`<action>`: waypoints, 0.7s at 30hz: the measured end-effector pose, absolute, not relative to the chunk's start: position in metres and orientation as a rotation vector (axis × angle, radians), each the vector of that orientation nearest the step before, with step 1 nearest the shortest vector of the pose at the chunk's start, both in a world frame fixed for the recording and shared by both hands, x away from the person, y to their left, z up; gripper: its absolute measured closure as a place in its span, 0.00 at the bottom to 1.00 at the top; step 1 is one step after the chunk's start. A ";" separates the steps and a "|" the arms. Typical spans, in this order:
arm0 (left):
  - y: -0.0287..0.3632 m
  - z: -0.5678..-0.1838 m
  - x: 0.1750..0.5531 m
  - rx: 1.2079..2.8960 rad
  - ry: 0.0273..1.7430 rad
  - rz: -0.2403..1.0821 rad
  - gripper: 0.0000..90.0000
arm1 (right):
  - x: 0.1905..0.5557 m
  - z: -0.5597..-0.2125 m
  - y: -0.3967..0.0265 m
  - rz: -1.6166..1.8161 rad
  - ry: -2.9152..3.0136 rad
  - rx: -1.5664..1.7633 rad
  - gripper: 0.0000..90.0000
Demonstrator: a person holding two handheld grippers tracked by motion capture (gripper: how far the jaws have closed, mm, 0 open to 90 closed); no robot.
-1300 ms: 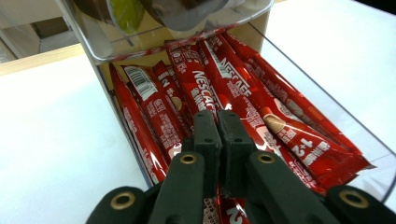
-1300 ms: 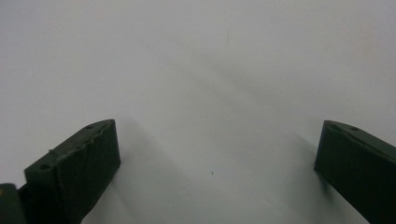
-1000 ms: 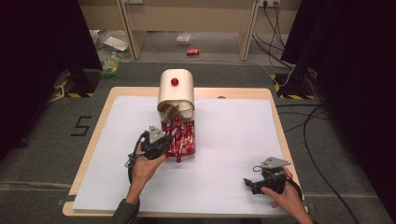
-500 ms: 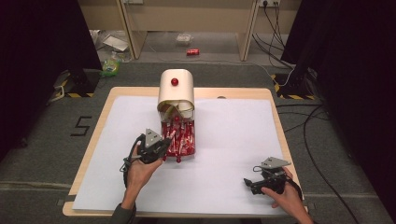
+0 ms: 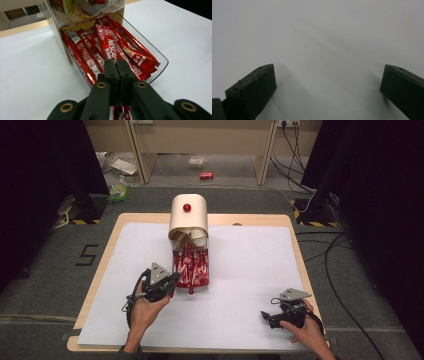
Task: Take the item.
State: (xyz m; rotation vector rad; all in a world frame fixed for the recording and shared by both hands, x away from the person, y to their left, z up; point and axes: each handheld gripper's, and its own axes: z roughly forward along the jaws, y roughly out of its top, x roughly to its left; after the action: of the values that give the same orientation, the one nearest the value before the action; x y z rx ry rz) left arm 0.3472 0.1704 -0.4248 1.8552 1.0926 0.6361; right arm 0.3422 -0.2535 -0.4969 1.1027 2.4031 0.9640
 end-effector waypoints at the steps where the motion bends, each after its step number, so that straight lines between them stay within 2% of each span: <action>1: 0.172 -0.424 0.345 1.854 1.092 0.641 0.97 | 0.342 -0.497 -0.254 0.965 2.406 1.103 0.01; 21: 0.205 -0.421 0.323 1.788 1.154 0.677 0.97 | 0.342 -0.497 -0.254 0.964 2.407 1.106 0.01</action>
State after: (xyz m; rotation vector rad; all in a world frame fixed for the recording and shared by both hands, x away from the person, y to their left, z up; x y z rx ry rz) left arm 0.3228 0.2053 -0.4212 1.7878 1.1542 0.6770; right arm 0.3424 -0.2537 -0.4969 1.1060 2.4066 0.9639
